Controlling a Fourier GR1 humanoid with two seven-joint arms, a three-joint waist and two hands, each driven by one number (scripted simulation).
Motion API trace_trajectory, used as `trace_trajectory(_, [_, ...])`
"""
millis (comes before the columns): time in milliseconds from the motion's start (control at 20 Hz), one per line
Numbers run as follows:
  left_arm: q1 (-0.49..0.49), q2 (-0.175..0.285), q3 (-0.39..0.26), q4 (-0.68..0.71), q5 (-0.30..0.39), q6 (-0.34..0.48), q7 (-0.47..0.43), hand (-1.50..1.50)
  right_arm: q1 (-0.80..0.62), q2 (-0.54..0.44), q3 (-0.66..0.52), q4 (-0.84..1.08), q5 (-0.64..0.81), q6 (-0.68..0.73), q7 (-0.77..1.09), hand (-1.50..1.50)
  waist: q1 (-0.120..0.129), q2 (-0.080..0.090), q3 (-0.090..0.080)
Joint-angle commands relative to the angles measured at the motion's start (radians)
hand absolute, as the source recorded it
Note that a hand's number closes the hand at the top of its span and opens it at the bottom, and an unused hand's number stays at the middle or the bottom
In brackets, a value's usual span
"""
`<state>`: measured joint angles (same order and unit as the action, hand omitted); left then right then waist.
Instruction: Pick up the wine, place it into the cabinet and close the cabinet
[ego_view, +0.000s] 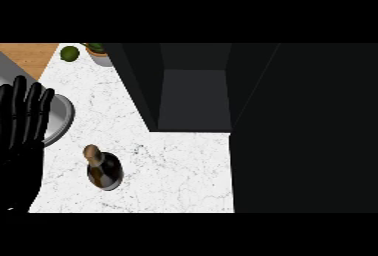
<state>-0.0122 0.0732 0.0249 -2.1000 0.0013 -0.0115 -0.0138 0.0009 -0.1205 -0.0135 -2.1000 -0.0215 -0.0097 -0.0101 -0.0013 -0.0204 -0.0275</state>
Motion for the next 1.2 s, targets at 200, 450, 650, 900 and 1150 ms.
trace_trajectory(200, [0.053,0.010,-0.046,-0.086,-0.004,-0.030,0.084,-1.50,0.116,-0.070,-0.040,-0.184,-0.121,0.126,0.057,-1.50,-0.004,0.017,0.028])
trace_trajectory(450, [0.079,-0.056,-0.041,-0.065,0.210,0.016,0.327,-1.50,0.210,-0.059,0.117,-0.179,-0.296,0.244,0.166,-1.50,-0.011,0.014,0.028])
trace_trajectory(650, [0.158,-0.057,-0.103,-0.255,0.208,0.060,0.455,-1.50,0.231,-0.069,0.112,-0.313,-0.340,0.204,0.282,-1.50,0.002,0.016,0.027])
trace_trajectory(900, [0.077,-0.041,-0.138,-0.445,0.132,0.184,0.690,-1.50,0.283,-0.053,0.188,-0.502,-0.315,0.134,0.407,-1.50,-0.004,0.014,0.028])
trace_trajectory(1150, [0.001,-0.036,-0.154,-0.495,0.102,0.249,0.815,-1.50,0.303,-0.068,0.163,-0.487,-0.346,0.163,0.395,-1.50,-0.005,0.015,0.028])
